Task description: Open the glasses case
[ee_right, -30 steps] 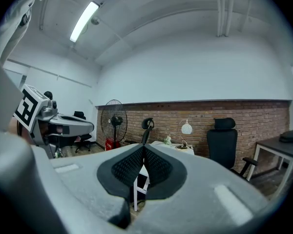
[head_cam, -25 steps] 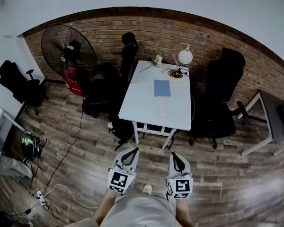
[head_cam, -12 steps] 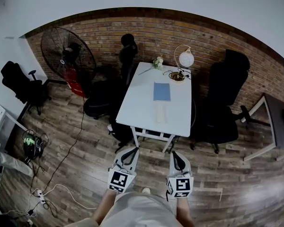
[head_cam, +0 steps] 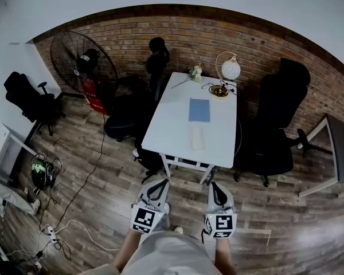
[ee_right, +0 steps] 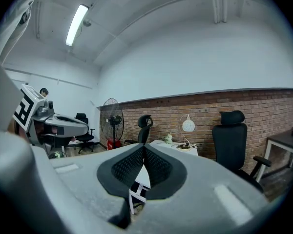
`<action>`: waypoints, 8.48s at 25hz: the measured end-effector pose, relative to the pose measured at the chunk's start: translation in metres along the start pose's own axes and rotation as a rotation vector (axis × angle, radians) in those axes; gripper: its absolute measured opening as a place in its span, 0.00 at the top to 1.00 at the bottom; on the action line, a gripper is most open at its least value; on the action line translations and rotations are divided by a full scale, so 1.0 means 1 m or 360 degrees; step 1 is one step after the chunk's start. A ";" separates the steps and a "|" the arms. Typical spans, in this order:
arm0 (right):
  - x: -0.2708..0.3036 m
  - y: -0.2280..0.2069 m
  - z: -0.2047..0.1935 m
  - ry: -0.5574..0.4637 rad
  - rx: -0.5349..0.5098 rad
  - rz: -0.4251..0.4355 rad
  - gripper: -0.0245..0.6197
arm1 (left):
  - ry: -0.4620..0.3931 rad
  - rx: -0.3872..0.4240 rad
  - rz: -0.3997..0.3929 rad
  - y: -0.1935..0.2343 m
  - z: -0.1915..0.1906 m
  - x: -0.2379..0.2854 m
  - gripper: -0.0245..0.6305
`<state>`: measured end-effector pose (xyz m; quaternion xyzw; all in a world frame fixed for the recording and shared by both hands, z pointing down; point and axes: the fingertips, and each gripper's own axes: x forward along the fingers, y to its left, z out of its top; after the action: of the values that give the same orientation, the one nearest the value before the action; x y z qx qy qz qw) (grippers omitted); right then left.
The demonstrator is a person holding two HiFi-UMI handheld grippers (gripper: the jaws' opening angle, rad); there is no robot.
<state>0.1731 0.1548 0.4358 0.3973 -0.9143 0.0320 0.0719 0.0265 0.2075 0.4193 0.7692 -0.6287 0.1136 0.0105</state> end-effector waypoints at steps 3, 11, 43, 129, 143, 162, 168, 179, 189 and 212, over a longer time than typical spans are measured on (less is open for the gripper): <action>0.009 -0.002 0.004 -0.0007 -0.0012 0.0007 0.95 | -0.0003 -0.0003 0.0005 0.006 0.001 0.007 0.96; 0.027 -0.007 0.009 -0.0021 -0.0017 -0.0016 0.95 | -0.0038 0.0002 -0.0034 0.016 0.006 0.029 0.96; 0.176 -0.014 0.028 0.0097 -0.0065 -0.0229 0.95 | -0.0073 -0.0059 -0.0256 0.144 0.001 0.147 0.96; 0.412 -0.192 0.007 0.0258 0.0058 0.0020 0.95 | 0.0079 -0.0096 -0.0087 0.220 0.001 0.422 0.96; 0.405 -0.177 -0.058 0.0471 0.0094 0.0168 0.94 | 0.0268 -0.0030 -0.0248 0.185 -0.051 0.438 0.96; 0.383 -0.141 -0.125 0.0710 0.0191 -0.0099 0.93 | 0.0393 -0.0018 -0.0655 0.158 -0.126 0.430 0.96; 0.377 -0.126 -0.139 0.0775 0.0187 -0.0152 0.93 | 0.0443 0.0037 -0.0730 0.159 -0.147 0.425 0.96; 0.378 -0.114 -0.170 0.0882 0.0181 -0.0208 0.92 | 0.0555 0.0084 -0.0863 0.146 -0.187 0.426 0.96; 0.380 -0.110 -0.198 0.0991 0.0178 -0.0207 0.88 | 0.0653 0.0123 -0.0937 0.136 -0.216 0.430 0.96; 0.392 -0.088 -0.242 0.1191 0.0225 -0.0129 0.53 | 0.0789 0.0185 -0.1065 0.113 -0.251 0.439 0.96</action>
<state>-0.0013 -0.1607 0.7366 0.3979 -0.8040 0.2350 0.3743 -0.0425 -0.2001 0.7319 0.8797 -0.3151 0.3209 0.1545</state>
